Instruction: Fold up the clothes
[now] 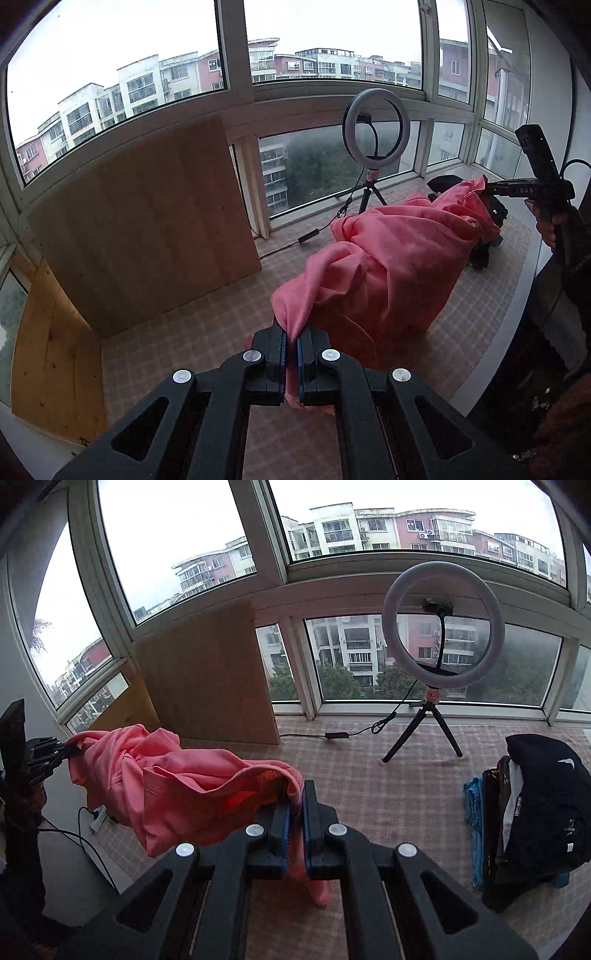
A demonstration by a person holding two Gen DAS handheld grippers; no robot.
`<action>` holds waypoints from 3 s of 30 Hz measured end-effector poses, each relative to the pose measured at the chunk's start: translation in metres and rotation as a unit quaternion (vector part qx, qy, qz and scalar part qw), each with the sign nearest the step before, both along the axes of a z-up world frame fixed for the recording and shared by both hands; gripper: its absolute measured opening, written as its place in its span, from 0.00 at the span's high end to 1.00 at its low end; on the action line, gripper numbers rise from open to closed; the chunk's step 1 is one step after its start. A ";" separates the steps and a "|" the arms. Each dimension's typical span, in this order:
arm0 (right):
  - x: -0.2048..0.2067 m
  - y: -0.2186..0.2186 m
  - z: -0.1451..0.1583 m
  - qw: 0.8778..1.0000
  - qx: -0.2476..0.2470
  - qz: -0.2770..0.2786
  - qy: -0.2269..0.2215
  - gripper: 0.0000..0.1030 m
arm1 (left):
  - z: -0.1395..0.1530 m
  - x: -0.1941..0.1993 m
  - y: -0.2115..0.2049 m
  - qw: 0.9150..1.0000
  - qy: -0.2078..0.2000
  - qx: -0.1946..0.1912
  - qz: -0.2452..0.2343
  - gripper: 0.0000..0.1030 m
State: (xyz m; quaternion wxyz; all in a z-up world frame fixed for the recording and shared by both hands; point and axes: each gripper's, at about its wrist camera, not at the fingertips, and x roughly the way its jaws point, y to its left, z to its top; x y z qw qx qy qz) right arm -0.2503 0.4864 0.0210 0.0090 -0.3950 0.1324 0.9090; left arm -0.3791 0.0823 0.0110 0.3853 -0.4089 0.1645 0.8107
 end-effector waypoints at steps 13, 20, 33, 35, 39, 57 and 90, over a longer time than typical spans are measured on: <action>-0.041 -0.074 -0.205 0.966 0.018 0.114 -0.230 0.52 | -0.207 0.001 -0.006 0.979 -0.167 -0.101 0.059 0.95; -0.059 -0.107 -0.250 0.942 0.085 0.151 -0.288 0.86 | -0.198 0.001 -0.034 0.979 -0.154 -0.097 0.095 0.95; 0.010 0.073 -0.120 0.987 -0.052 -0.077 -0.129 0.97 | -0.220 0.024 0.015 0.981 -0.167 -0.090 0.036 0.67; 0.010 0.090 -0.149 0.974 -0.009 -0.117 -0.196 0.96 | -0.220 0.026 0.021 0.982 -0.167 -0.087 0.032 0.94; 0.020 0.103 -0.185 0.955 0.012 -0.139 -0.264 0.96 | -0.208 0.021 0.019 0.983 -0.164 -0.072 0.042 0.99; -0.018 0.018 -0.228 0.957 0.137 0.073 -0.246 0.51 | -0.215 -0.006 0.068 0.983 -0.150 -0.078 0.065 0.98; -0.098 -0.040 -0.224 0.938 0.054 0.268 -0.212 0.95 | -0.245 -0.037 0.074 0.980 -0.124 -0.156 -0.014 0.99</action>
